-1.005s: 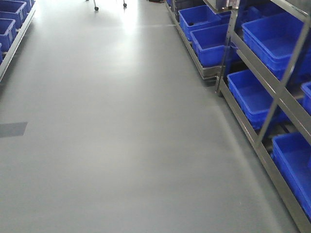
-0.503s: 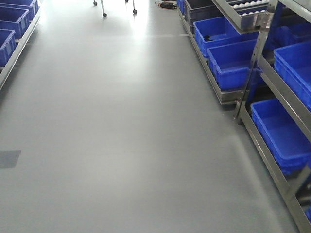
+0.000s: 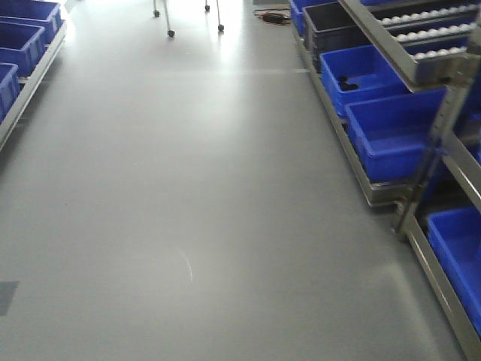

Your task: Pour parts from conveyor to right shelf

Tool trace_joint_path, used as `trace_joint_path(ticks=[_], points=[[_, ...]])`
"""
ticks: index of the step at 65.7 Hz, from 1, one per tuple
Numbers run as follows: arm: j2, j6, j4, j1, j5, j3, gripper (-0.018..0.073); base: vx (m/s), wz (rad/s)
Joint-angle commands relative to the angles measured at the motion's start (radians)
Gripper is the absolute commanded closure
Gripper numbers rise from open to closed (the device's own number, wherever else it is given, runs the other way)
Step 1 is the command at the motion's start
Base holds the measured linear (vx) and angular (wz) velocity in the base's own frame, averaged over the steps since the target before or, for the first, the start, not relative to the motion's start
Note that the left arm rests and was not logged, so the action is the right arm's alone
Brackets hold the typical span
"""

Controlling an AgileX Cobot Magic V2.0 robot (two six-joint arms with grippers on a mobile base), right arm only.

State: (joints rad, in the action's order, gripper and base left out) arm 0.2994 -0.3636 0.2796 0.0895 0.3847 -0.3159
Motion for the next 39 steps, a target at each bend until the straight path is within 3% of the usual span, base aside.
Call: trace_joint_path(ticks=[1,19,39], points=[[0.007,-0.007,0.007,0.004,-0.077,-0.03,0.0564,0.52,0.29],[0.007,-0.007,0.007,0.004,-0.077,-0.03,0.0564,0.5,0.51],[0.007,-0.007,0.007,0.004,-0.077,-0.03,0.0564,0.45,0.87]])
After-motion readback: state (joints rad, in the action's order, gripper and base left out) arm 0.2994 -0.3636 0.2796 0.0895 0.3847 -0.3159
